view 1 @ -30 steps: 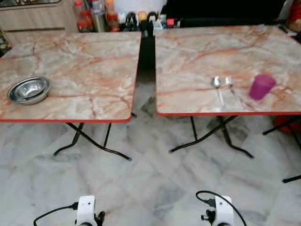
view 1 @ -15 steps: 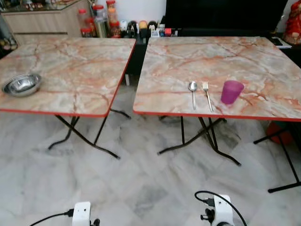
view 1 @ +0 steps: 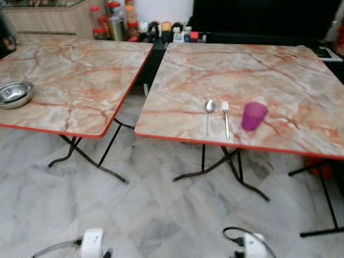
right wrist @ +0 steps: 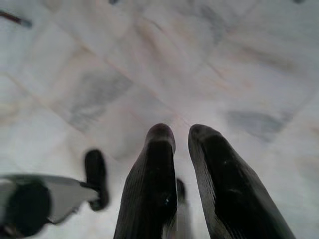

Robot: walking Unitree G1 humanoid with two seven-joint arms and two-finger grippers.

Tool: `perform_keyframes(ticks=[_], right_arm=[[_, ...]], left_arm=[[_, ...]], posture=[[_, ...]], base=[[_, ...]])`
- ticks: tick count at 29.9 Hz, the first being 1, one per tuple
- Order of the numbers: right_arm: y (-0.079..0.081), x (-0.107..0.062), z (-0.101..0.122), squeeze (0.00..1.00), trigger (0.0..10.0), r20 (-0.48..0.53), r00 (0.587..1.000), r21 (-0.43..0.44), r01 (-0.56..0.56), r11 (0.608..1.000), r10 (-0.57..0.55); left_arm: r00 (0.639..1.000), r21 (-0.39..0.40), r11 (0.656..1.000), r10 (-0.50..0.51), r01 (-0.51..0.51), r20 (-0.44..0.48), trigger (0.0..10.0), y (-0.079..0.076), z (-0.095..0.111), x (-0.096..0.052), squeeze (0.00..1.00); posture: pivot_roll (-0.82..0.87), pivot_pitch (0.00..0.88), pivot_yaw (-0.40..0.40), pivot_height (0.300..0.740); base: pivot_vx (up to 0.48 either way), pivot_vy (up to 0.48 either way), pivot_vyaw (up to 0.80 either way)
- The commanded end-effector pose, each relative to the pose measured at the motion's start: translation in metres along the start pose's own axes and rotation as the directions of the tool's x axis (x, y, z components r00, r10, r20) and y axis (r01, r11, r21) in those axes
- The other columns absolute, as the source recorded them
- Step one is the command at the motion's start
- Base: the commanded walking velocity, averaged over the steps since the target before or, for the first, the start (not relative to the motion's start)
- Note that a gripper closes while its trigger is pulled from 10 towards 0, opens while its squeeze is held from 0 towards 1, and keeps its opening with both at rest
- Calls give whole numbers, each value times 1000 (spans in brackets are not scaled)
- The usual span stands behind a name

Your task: Setting the table

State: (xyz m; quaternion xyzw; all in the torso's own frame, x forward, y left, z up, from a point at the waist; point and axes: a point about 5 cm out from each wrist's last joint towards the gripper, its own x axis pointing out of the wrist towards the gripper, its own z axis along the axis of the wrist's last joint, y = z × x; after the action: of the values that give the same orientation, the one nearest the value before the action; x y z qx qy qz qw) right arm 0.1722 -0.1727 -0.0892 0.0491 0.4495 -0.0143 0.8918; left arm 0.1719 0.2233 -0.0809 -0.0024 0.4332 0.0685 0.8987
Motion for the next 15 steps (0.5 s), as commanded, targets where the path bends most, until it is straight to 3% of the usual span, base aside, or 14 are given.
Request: perform_keyframes(ticks=[1, 4, 13, 15], right_arm=[[-14, -4, -11, 0, 10000, -31, 999, 7, 44, 999, -44], [-15, -4, -10, 0, 10000, -29, 999, 3, 45, 999, -45], [-9, -2, -8, 0, 10000, -36, 998, 3, 47, 999, -47], [-7, -2, -8, 0, 10000, -34, 998, 7, 46, 999, -46]], left_arm=[[1000, 2, 1000, -22, 22, 16, 10000, -8, 7, 2, 0], [1000, 4, 1000, -21, 21, 18, 10000, -8, 8, 3, 0], [1000, 8, 1000, -13, 13, 12, 10000, -6, 6, 2, 0], [1000, 5, 1000, -12, 12, 10, 10000, -6, 5, 2, 0]], posture=[[-64, 85, 3, 740], [-63, 96, 2, 740], [-62, 132, 2, 740], [-61, 136, 2, 740]], base=[[420, 0, 0], [420, 0, 0], [304, -365, 0], [0, -424, 0]])
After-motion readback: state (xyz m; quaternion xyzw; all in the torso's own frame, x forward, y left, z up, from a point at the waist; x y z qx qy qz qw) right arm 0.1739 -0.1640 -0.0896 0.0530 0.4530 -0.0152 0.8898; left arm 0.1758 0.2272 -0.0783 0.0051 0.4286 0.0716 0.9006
